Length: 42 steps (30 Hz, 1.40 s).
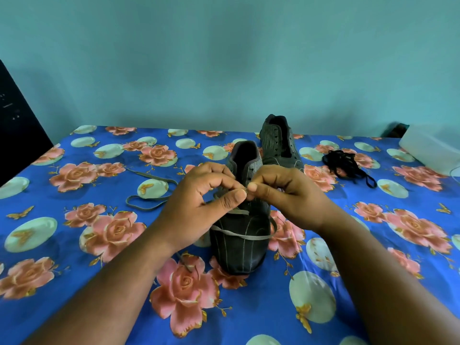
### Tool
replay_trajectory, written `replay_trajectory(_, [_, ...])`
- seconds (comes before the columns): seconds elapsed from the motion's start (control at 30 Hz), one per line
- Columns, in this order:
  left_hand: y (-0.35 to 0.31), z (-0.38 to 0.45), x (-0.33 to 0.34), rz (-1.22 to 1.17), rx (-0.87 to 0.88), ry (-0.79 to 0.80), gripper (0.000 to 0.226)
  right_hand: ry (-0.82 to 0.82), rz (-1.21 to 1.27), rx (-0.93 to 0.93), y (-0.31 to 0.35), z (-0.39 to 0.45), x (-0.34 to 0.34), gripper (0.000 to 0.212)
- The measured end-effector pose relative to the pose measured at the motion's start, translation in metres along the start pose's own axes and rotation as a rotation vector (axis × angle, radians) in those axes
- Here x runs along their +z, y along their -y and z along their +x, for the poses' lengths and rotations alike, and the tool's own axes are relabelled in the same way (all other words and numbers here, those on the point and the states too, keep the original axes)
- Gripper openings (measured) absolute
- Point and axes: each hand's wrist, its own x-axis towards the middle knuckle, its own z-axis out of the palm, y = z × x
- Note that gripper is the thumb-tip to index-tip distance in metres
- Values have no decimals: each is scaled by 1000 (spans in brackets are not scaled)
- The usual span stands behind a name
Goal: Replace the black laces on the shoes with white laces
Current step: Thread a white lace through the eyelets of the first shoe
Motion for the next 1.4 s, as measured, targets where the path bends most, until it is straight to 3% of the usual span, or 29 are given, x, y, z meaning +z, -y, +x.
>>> replay_trajectory(0.2, [8, 1, -7, 28, -33, -58, 13, 8, -54, 5, -4, -1, -1, 18])
replay_trajectory(0.4, [26, 4, -19, -99, -248, -245, 3, -36, -106, 136, -16, -6, -28, 22])
replay_trajectory(0.57, [24, 3, -16, -92, -339, -265, 7, -34, -45, 195, -15, -9, -34, 25])
replay_trajectory(0.63, [21, 3, -13, 56, -274, -263, 17, -19, 2, 197, -9, -8, -28, 26])
replay_trajectory(0.73, [13, -1, -8, 338, 11, -208, 49, 14, 65, 140, 0, -4, -16, 25])
replay_trajectory(0.83, [2, -2, 3, 371, 84, -103, 38, 60, 80, 69, 6, -2, -4, 24])
replay_trajectory(0.93, [-1, -1, 8, 257, 35, -69, 20, 64, 99, 55, 7, -1, 1, 22])
replay_trajectory(1.03, [3, -2, 4, 86, -23, -63, 20, 105, 74, 47, 7, -2, 2, 19])
replay_trajectory(1.23, [1, -1, 0, 53, -108, -69, 20, 91, -280, -104, 4, -2, 2, 14])
replay_trajectory(1.33, [-4, 2, -7, -133, -165, -232, 7, 73, -376, -102, 0, -1, -2, 16])
replay_trajectory(1.4, [-2, 5, -15, -235, -231, -402, 7, 40, -255, 8, -1, -3, -10, 19])
